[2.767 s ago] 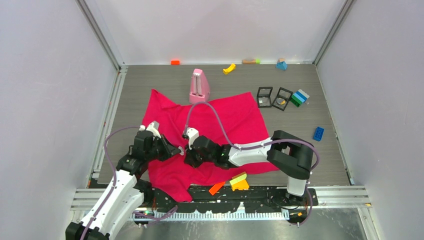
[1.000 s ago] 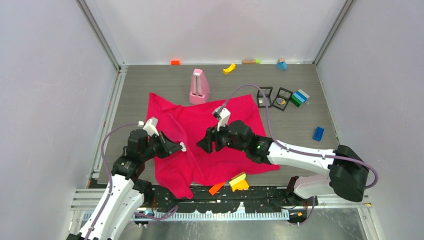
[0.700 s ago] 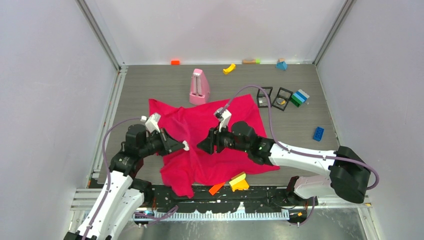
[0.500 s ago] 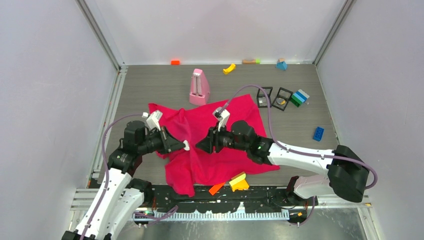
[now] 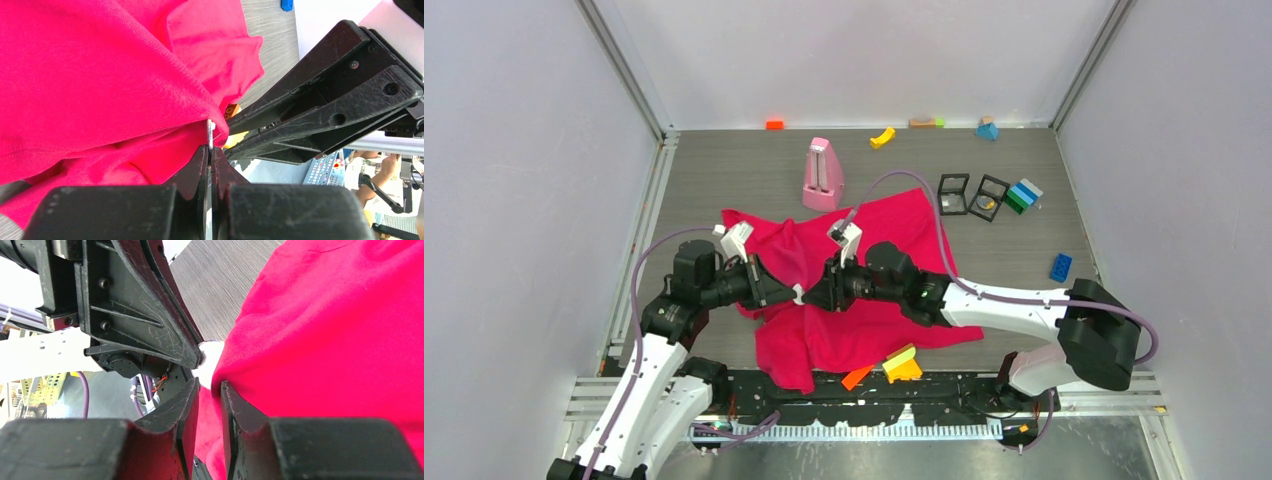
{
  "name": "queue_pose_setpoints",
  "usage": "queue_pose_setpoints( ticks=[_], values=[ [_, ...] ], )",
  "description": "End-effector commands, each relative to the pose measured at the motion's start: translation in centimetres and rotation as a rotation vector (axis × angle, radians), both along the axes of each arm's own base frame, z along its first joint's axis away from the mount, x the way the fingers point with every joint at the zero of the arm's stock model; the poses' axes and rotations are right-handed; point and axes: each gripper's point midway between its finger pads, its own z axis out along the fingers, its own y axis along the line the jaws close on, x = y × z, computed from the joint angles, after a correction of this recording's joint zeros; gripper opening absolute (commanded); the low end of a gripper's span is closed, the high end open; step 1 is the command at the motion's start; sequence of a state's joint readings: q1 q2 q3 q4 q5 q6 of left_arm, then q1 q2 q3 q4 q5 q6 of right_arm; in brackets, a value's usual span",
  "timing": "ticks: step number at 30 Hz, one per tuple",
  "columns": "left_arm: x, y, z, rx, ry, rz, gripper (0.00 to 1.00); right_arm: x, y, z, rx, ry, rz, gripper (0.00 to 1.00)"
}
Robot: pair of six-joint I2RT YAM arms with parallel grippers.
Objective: Pin the brooch onto the clothing
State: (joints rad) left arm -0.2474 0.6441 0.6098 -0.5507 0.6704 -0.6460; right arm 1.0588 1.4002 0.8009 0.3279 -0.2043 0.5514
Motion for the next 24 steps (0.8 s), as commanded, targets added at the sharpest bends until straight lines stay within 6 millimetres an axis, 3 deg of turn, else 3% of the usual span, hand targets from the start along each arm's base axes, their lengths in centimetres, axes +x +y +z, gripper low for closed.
queue_pose_setpoints(
  ticks=[1,9,15,20,24],
  values=[
    [0.1,-0.5,2.1,-0.039,-0.07,-0.035,0.0,0.3,1.1,2.3,0.053,-0.041,0.008,0.27],
    [0.4,-0.5,2.4,-0.046,-0.078,-0.021,0.0,-0.2,0.7,1.9,0.043,-0.036,0.013,0.29],
    [0.3,-0.5,2.3,-0.05,-0.073,-0.023,0.0,-0.1,0.9,1.4,0.038,-0.035,0.01,0.18],
    [0.2,-0.4,2.2,-0.049,-0.077,-0.015,0.0,-0.1,1.2,1.2,0.041,-0.026,0.016,0.02],
    [0.4,-0.3,2.0,-0.048,-0.105,-0.002,0.0,-0.3,1.5,1.0,0.041,0.008,0.022,0.01]
  ],
)
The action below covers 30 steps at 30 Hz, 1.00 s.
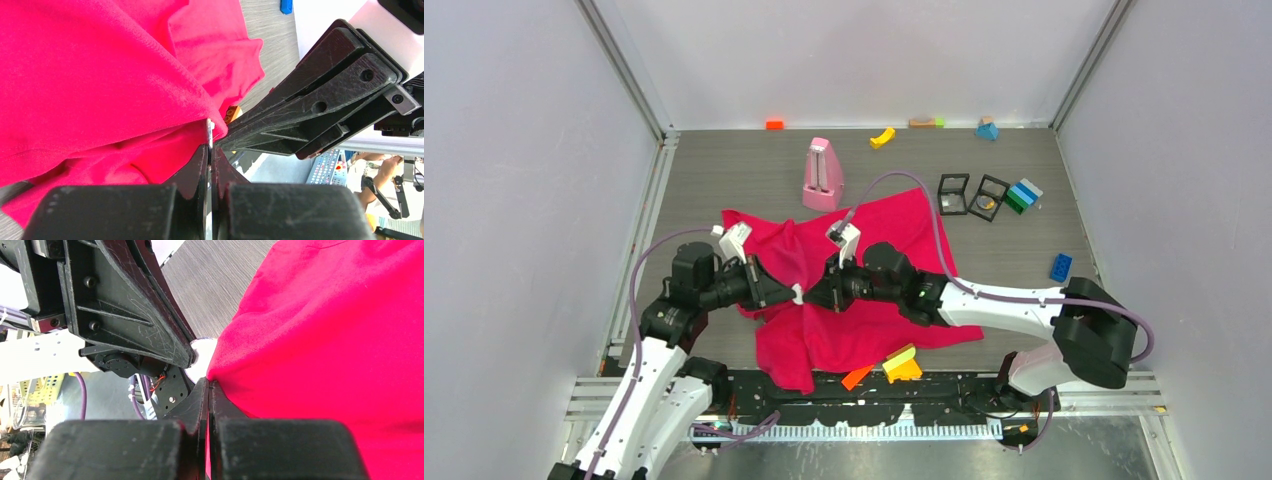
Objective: Pin the brooch onto the clothing
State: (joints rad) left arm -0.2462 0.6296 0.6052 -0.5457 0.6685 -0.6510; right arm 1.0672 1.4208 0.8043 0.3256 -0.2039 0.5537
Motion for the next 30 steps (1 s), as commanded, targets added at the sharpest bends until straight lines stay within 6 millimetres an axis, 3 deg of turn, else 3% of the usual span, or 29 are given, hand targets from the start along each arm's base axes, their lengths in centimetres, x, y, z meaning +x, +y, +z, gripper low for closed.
queue_pose_setpoints(
  ticks=[1,30],
  values=[
    [0.5,-0.3,1.6,-0.042,-0.095,-0.002,0.0,-0.2,1.3,1.7,0.058,0.006,0.022,0.01],
    [0.9,-0.3,3.0,-0.088,-0.156,0.03,0.0,-1.8,3.1,-1.1,0.039,0.162,0.059,0.01]
  ],
)
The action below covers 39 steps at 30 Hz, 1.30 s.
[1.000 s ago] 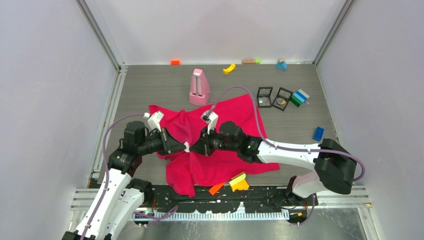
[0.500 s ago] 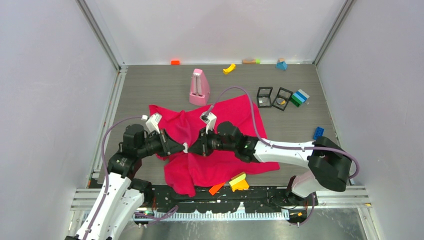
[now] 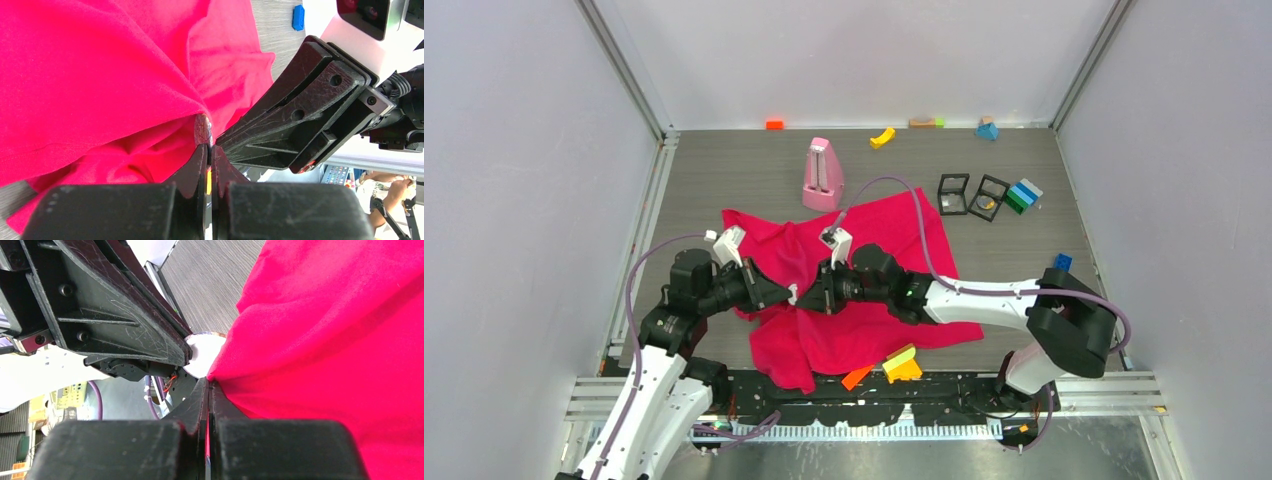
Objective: Pin the brooch onto the clothing
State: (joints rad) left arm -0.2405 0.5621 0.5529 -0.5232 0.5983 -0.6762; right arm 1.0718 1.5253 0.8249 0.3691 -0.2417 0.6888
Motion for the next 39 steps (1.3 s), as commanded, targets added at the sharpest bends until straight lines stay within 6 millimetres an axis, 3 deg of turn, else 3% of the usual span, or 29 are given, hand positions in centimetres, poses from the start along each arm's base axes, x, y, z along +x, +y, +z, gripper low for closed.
queue_pose_setpoints(
  ticks=[1,9,17,21,31,35,39],
  values=[
    [0.4,-1.2,3.9,-0.097,-0.131,-0.052,0.0,-1.3,1.5,1.1,0.041,0.009,0.056,0.01],
    [0.3,-1.2,4.1,-0.098,-0.138,-0.058,0.0,-1.4,1.1,1.9,0.051,-0.013,0.054,0.02],
    [-0.7,-1.5,6.9,-0.079,-0.211,-0.147,0.0,-0.1,-4.5,5.4,0.045,-0.178,-0.012,0.58],
    [-1.3,-2.1,9.0,-0.105,-0.262,-0.218,0.0,0.0,-6.7,8.1,0.115,-0.247,0.017,0.75],
    [-2.6,-3.2,11.8,-0.148,-0.316,-0.39,0.0,-0.9,-8.3,13.0,0.285,-0.371,0.189,0.8],
    [-3.1,-4.0,12.7,-0.214,-0.312,-0.484,0.0,-1.6,-7.9,13.7,0.305,-0.375,0.258,0.8],
    [-3.4,-4.3,12.4,-0.24,-0.294,-0.544,0.0,-2.3,-7.8,13.9,0.353,-0.368,0.277,0.81]
  ],
)
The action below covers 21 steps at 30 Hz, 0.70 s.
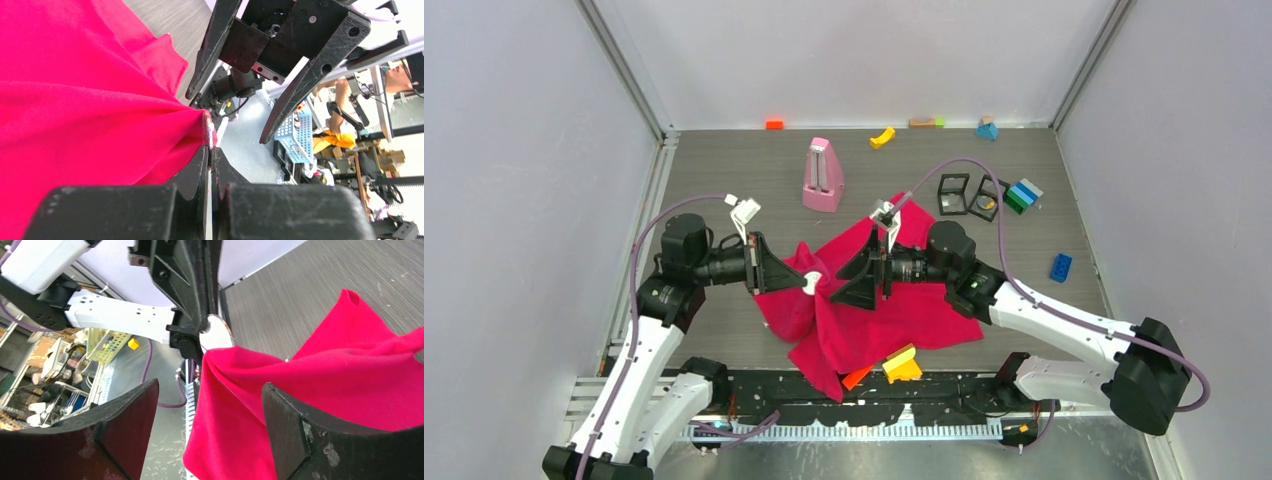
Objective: Pin the brooch onto the clothing
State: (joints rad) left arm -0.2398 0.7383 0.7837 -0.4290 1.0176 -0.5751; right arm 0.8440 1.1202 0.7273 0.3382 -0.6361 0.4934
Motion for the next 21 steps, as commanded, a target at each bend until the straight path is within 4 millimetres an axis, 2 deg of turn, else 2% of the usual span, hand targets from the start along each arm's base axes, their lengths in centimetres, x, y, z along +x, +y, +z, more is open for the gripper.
queue_pose_setpoints(
  ticks=[1,5,6,12,21],
  values=[
    [-1.4,-0.6,2.9,-0.079,-0.112,-0.138,0.0,-1.4,0.5,3.1,0.122,-0.067,0.088,0.81],
    [-1.8,-0.5,3.0,-0.082,-0.135,-0.14,0.0,-1.7,1.5,2.1,0.129,-0.038,0.1,0.8],
    [-1.9,-0.5,2.9,-0.083,-0.134,-0.141,0.0,-1.7,1.7,2.6,0.152,-0.051,0.104,0.79],
    [-2.2,-0.5,2.6,-0.089,-0.124,-0.148,0.0,-1.8,2.6,2.0,0.158,-0.021,0.127,0.68],
    [-2.4,-0.5,2.8,-0.099,-0.124,-0.165,0.0,-1.4,2.9,2.3,0.177,-0.007,0.113,0.56]
  ],
)
